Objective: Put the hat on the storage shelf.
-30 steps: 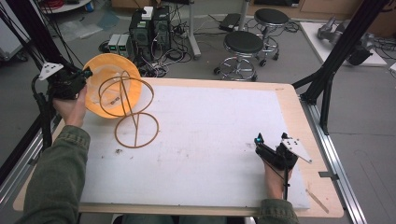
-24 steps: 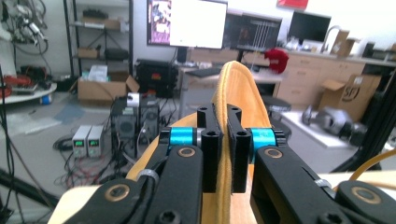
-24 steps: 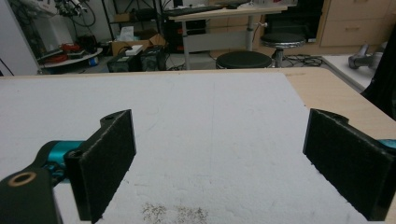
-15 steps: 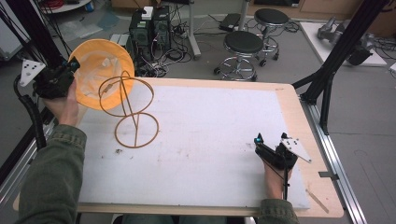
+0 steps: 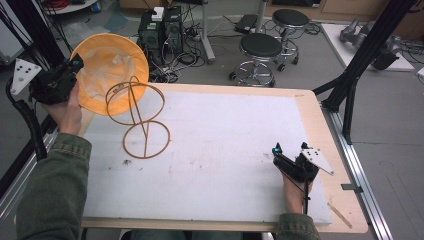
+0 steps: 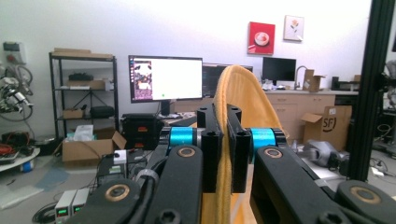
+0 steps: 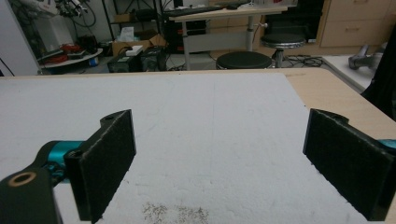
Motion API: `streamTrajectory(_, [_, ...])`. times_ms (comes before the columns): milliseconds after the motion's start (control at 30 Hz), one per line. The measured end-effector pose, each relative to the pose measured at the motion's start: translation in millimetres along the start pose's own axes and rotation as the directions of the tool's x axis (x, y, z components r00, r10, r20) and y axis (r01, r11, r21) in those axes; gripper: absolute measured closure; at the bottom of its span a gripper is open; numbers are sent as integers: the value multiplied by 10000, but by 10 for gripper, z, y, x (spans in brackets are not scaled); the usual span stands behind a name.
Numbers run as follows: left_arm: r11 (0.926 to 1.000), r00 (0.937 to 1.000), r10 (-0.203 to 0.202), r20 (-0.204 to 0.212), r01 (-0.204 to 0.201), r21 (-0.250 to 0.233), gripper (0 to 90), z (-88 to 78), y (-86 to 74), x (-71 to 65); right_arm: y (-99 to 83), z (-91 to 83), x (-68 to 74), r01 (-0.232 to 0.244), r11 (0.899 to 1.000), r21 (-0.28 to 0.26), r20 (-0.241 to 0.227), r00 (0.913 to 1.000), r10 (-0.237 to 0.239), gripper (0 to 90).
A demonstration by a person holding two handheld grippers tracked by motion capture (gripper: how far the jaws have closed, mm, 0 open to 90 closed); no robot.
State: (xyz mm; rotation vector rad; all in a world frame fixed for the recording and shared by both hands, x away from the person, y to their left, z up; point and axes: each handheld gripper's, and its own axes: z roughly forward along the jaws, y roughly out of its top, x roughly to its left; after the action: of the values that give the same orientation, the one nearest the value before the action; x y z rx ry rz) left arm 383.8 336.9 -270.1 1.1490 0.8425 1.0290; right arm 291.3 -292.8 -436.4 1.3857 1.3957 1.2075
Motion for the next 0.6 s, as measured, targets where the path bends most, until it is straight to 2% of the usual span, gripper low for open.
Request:
streamTrajectory(200, [9997, 9993, 240, 301, -240, -8, 869, -37, 63, -46, 0, -5, 0, 76, 10000, -9, -44, 10000, -76, 83])
streamTrajectory(367, [9992, 9975, 283, 646, -264, -308, 869, -65, 149, -88, -2, -4, 12, 40, 10000, 25, -44, 10000, -40, 83])
streamTrajectory(500, [9974, 9938, 611, 927, -571, -449, 868, -66, 229, -168, 1, -5, 3, -5, 10000, -12, -33, 10000, 5, 83])
streamTrajectory(600, [9950, 9887, 937, 1174, -887, -466, 868, -57, 283, -241, 5, -15, -4, -43, 10000, -66, 5, 10000, 43, 83])
